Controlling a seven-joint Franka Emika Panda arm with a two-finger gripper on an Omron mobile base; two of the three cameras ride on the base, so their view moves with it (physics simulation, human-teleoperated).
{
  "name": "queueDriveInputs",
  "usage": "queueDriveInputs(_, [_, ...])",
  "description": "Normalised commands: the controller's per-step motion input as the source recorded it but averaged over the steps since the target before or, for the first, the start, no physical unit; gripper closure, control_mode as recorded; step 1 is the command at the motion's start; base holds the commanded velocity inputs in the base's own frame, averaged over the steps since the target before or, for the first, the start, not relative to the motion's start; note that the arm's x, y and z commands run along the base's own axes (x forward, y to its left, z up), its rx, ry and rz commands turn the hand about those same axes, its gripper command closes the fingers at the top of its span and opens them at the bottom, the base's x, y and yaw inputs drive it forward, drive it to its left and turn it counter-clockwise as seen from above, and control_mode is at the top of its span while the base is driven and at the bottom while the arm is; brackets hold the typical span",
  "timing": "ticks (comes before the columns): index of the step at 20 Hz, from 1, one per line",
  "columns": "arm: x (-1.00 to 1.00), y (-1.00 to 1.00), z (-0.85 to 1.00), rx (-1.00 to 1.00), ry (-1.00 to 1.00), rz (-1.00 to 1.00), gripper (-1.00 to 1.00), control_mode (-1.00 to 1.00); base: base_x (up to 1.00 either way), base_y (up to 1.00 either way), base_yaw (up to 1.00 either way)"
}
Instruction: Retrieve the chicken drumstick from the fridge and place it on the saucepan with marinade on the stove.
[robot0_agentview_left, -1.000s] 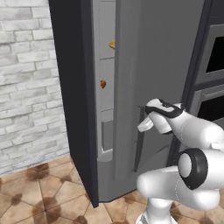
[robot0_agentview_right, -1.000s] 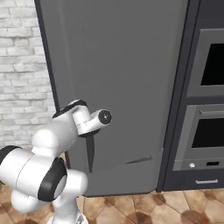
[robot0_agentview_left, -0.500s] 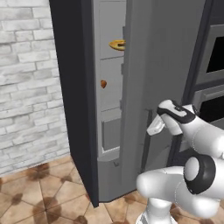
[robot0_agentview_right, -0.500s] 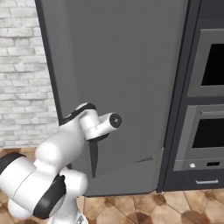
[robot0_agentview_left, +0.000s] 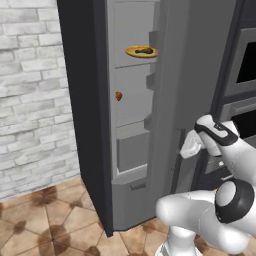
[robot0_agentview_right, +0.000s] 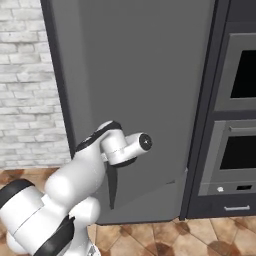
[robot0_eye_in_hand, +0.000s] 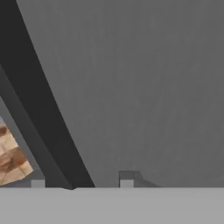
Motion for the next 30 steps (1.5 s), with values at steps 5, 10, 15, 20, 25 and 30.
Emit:
queueDriveInputs(5, [-0.16,-0.47,-0.2,0.0,0.0,0.09,1.0,-1.0,0.0,0.0,0.0])
queueDriveInputs(10, [0.0,0.0,0.0,0.0,0.0,0.0,1.0,-1.0,0.0,0.0,0.0])
queueDriveInputs(15, [0.0,0.0,0.0,0.0,0.0,0.0,1.0,-1.0,0.0,0.0,0.0])
queueDriveInputs(20, [0.0,-0.06,0.0,0.0,0.0,0.0,1.0,-1.0,0.0,0.0,0.0])
queueDriveInputs(25, [0.0,-0.01,0.02,0.0,0.0,0.0,-1.0,-1.0,0.0,0.0,0.0])
queueDriveInputs(30, [-0.29,0.0,0.19,0.01,-0.06,-0.08,-1.0,-1.0,0.0,0.0,0.0])
